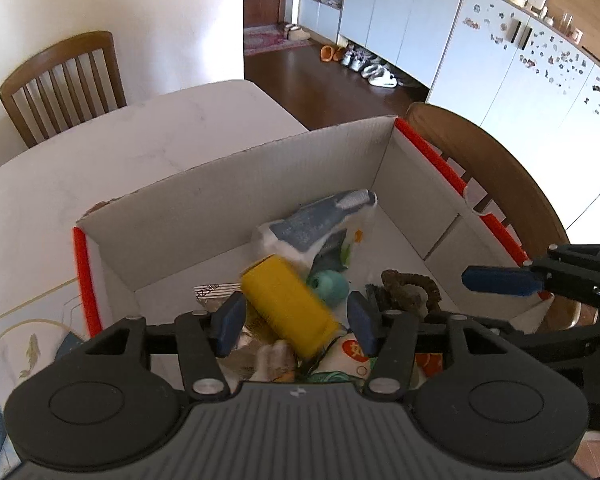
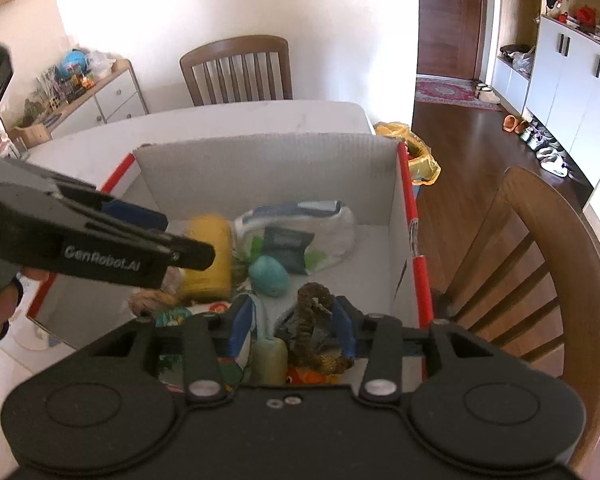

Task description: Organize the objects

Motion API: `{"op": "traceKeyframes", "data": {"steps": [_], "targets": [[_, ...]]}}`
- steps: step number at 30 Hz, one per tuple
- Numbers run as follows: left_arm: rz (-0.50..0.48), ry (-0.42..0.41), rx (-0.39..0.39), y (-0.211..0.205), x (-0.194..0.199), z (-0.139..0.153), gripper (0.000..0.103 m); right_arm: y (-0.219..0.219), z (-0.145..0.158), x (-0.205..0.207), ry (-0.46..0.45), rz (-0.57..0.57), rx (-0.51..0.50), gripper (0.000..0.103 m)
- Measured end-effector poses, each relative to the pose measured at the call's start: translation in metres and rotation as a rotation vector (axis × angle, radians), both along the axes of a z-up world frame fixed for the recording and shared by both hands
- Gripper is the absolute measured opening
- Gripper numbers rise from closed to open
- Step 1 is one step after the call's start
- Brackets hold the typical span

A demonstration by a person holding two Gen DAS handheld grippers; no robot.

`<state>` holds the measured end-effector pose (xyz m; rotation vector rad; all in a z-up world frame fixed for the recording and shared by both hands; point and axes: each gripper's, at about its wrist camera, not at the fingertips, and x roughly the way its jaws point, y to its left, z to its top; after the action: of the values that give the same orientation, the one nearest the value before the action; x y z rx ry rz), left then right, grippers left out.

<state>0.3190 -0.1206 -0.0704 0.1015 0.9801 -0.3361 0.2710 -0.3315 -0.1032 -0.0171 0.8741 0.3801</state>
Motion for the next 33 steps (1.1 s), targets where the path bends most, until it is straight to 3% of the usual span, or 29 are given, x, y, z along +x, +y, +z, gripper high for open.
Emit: {"op": "traceKeyframes", "data": {"steps": [19,23,26,33], "targets": [[0.007,-0.176,-0.086,0.048,-0.081,0.064,0.061,0.025,0.053,-0.05,-0.105,-0.059,0.051,0.054],[-0.001,-0.213,-0.109,0.058,-0.098,0.073,0.075,0.031,0.062,-0.062,-0.13,-0.08,0.06,0.063],[-0.005,-0.24,-0.125,0.066,-0.109,0.08,0.081,0.036,0.067,-0.07,-0.146,-0.093,0.063,0.063],[-0.006,-0.275,-0.149,0.084,-0.129,0.089,0.088,0.047,0.076,-0.086,-0.185,-0.133,0.08,0.081]]}}
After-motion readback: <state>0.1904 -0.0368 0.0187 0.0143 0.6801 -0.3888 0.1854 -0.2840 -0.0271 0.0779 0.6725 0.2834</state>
